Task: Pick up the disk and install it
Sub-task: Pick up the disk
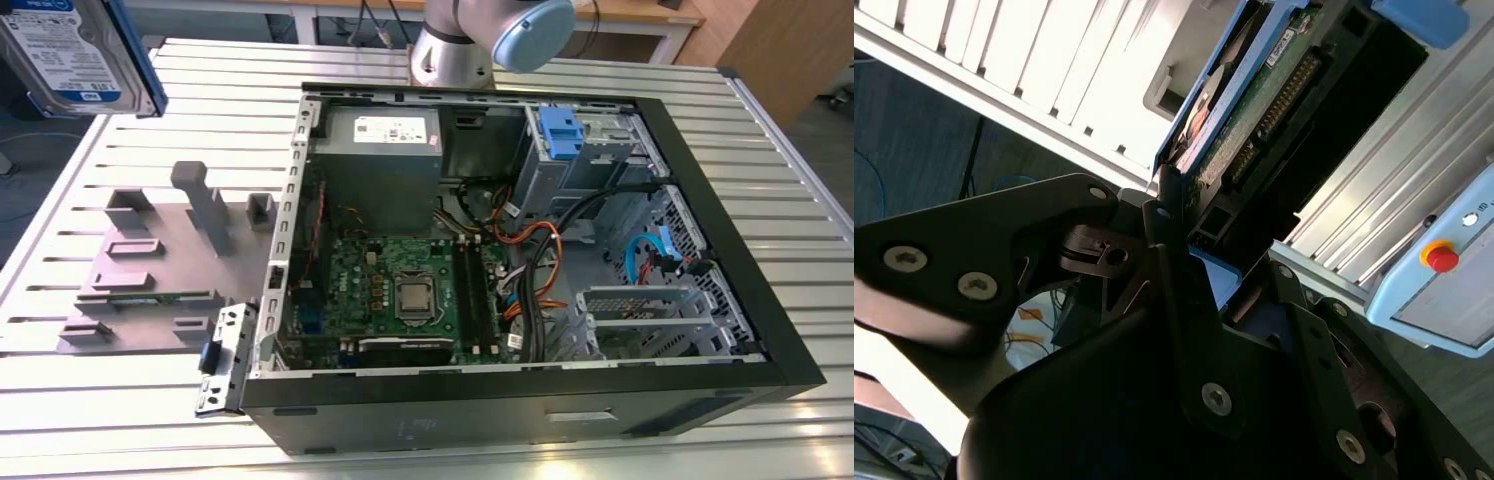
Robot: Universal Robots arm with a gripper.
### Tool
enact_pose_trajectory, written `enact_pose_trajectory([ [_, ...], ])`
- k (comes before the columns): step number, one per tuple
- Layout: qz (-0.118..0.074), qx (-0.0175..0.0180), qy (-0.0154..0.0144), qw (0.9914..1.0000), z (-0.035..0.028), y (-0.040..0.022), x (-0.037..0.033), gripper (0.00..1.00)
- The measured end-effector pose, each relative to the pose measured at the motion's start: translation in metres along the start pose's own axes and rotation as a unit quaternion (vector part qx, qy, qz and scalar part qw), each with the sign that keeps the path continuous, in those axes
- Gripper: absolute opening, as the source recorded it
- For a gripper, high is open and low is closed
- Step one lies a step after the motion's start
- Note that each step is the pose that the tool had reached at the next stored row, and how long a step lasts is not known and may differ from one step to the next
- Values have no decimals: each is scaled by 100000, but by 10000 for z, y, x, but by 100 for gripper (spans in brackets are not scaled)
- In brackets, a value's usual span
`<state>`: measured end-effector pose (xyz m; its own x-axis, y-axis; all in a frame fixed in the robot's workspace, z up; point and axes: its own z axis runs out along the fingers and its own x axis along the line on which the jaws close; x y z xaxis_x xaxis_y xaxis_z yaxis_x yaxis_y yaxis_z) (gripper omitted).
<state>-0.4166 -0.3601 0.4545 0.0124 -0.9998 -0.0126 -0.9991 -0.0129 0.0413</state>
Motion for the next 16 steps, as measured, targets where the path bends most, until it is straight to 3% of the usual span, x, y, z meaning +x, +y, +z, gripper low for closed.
enact_pose_trajectory([
  [16, 1, 0, 3, 100000, -50, 2, -1, 36],
])
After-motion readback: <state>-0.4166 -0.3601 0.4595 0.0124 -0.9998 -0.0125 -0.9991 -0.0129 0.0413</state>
